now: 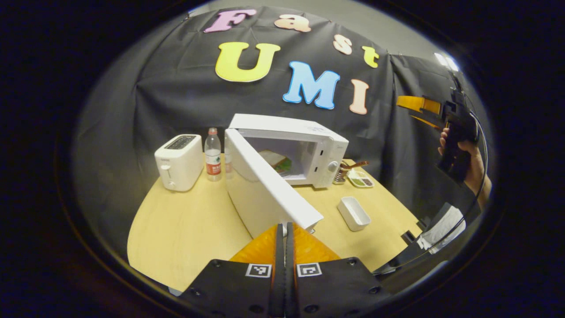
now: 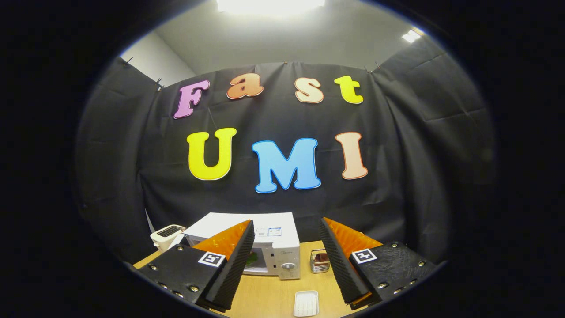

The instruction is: Open the microwave oven with the left hand, put the food in, and close the microwave oven.

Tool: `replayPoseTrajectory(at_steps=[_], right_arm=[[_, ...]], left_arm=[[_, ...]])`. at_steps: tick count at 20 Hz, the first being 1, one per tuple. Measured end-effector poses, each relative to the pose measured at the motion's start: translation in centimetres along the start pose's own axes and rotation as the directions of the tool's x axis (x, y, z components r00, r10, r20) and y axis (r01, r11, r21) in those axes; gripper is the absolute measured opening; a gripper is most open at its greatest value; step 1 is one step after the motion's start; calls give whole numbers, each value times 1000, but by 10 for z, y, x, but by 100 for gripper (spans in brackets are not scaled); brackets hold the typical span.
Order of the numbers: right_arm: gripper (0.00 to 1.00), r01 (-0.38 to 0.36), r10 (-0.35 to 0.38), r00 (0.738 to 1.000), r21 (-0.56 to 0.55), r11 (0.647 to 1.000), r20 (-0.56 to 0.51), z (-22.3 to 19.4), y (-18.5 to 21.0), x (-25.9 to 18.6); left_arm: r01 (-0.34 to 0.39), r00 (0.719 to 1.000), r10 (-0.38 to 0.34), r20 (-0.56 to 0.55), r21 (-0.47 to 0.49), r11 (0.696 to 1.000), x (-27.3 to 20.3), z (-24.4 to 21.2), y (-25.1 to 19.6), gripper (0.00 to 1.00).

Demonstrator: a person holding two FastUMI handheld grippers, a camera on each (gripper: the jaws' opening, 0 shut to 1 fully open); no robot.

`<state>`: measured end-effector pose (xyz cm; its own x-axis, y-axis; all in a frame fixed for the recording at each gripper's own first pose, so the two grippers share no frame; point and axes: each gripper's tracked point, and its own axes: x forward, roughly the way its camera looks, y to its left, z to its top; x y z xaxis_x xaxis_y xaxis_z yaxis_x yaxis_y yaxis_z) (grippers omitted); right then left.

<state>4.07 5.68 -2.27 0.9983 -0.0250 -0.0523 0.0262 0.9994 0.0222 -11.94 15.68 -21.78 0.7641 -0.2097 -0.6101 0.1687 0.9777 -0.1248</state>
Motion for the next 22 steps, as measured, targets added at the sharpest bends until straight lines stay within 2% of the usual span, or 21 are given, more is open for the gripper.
replayPoseTrajectory(at_steps=[7, 11, 18, 22], right_arm=[[89, 12, -13, 1000, -41, 999, -21, -5, -48, 27], [89, 16, -14, 1000, -71, 997, 24, 16, -65, 34], [88, -13, 33, 992, -157, 988, 126, 47, -64, 35], [88, -38, 52, 992, -120, 992, 119, 46, -66, 32]], left_arm=[[21, 999, -20, -27, 45, 999, 58, 21, -44, 7], [58, 998, -57, -35, 44, 997, 90, 34, -71, 9], [98, 994, -94, -56, 93, 991, 146, 57, -104, 7], [115, 993, -109, -52, 115, 987, 173, 72, -118, 7]])
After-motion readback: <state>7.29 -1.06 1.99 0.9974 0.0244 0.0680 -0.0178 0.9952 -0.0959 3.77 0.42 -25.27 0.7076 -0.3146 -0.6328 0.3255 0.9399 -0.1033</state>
